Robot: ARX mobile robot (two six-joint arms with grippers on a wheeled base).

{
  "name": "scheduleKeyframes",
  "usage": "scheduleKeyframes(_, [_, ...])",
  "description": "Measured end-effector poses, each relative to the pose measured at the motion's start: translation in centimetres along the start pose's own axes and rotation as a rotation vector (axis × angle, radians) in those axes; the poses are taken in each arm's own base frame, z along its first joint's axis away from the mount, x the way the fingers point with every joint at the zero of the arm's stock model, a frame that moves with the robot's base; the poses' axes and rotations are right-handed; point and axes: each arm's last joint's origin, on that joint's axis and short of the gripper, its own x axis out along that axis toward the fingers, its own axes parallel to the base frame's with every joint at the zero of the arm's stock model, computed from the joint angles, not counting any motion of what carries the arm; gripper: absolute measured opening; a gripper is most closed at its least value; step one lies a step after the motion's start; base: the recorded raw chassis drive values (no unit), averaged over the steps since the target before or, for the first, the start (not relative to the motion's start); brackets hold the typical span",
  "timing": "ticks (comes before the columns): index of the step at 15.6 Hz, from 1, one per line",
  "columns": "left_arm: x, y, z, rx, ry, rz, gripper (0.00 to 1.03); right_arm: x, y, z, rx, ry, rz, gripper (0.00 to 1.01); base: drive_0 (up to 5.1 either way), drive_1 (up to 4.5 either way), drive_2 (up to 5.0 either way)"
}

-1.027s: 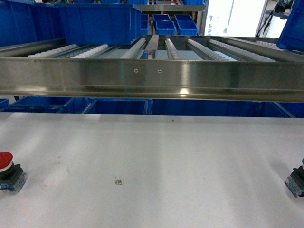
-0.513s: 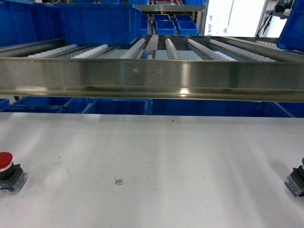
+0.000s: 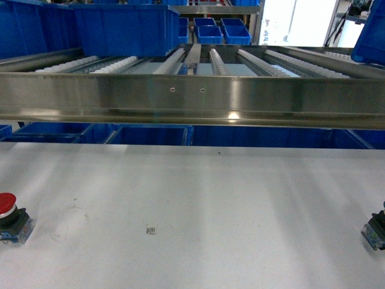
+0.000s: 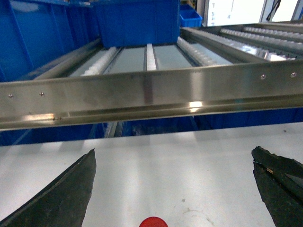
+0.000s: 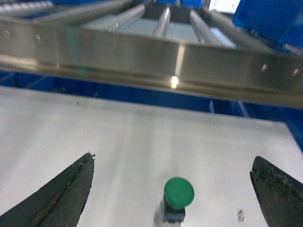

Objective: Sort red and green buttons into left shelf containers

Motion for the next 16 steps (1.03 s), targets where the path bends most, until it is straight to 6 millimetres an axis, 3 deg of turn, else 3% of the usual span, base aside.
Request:
scheduleKeyframes(2, [2.6,0.7,0.2,-0.004,0.060,-0.010,0.98,2.5,-0.4,-0.1,-0.005,0.135,0.041,0.98,0.0,0.00,0.0])
scheduleKeyframes(4, [4.0,0.8,2.1,0.002,0.004,-0.019,0.98,5.3,-0.7,1.9,0.009,0.171,0.095,0.98,0.0,0.00,0.0])
scheduleKeyframes(6, [4.1,0.9,2.6,0.005,-0.015,-0.018,0.98,6.9,-0.8,2.8,0.016,0.216,0.114,0.98,0.0,0.00,0.0])
scheduleKeyframes(11, [4.1,0.9,2.5,0.005,-0.010,-0.019,0.98,10.2,-1.2,2.2,-0.048,0.367,0.124,0.98,0.0,0.00,0.0])
scheduleKeyframes(16, [4.1,0.9,2.5,0.005,-0.010,-0.019,0.98,12.0,-5.0,0.3,-0.054,0.498,0.073,0.98,0.0,0.00,0.0])
